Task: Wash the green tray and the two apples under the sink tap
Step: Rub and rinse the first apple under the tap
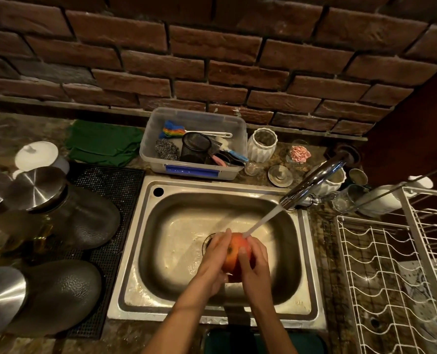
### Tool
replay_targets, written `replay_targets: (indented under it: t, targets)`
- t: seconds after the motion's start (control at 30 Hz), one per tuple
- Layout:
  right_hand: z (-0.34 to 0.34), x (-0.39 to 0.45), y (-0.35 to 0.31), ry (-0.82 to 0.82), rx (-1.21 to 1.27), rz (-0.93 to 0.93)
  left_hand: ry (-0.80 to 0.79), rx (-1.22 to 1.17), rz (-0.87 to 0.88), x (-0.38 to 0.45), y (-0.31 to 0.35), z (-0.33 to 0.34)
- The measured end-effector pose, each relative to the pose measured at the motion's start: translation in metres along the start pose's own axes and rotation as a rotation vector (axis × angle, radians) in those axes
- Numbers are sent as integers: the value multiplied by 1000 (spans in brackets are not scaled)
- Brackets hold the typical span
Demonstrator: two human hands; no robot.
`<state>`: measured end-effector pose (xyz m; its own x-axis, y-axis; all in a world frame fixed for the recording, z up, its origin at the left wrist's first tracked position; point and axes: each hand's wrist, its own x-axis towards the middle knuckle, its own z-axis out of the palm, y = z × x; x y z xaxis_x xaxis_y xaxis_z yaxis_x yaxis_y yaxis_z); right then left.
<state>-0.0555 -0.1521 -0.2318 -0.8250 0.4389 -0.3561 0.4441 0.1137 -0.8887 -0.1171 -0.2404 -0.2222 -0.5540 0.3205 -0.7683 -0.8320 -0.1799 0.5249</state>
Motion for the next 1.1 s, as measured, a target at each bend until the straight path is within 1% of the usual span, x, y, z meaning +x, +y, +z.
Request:
replay_targets:
  t: [0.1, 0.23, 0.3, 0.37, 0.47, 0.57, 0.63, 0.67, 0.73, 0.8, 0.87, 0.93, 1.0, 1.1]
  targets:
    - [9, 3, -2, 77, 105, 65, 41, -10, 65, 1, -2, 5]
    - [16, 15, -8, 127, 358, 309, 83, 158, 294, 3, -14, 9]
    - [11, 21, -8, 83, 533, 431, 92, 225, 381, 4, -18, 8]
    - [5, 25, -8, 2, 663, 528, 73, 285, 403, 6, -20, 0]
    - [-1, 29, -8, -64, 755, 643, -82, 322, 346, 5, -22, -15]
    - [-2, 28, -6, -113, 721, 617, -214, 246, 222, 9, -28, -24]
    - [0, 24, -2, -66, 661, 502, -292, 196, 157, 14, -28, -26]
    - [0, 22, 1, -37, 620, 431, -312, 202, 151, 16, -26, -27]
    - [-1, 18, 5, -30, 511, 315, -324, 214, 154, 18, -22, -28]
    - [-4, 16, 6, -33, 422, 266, -261, 176, 158, 20, -19, -27]
    - [-7, 17, 7, -13, 364, 257, -122, 94, 171, 20, -20, -24]
    - [-8, 17, 9, 2, 361, 269, -29, 75, 206, 20, -21, -23]
    - [-8, 16, 12, 22, 367, 302, -22, 132, 211, 17, -18, -23]
    - [-7, 18, 16, 44, 341, 395, -76, 289, 170, 9, -14, -28]
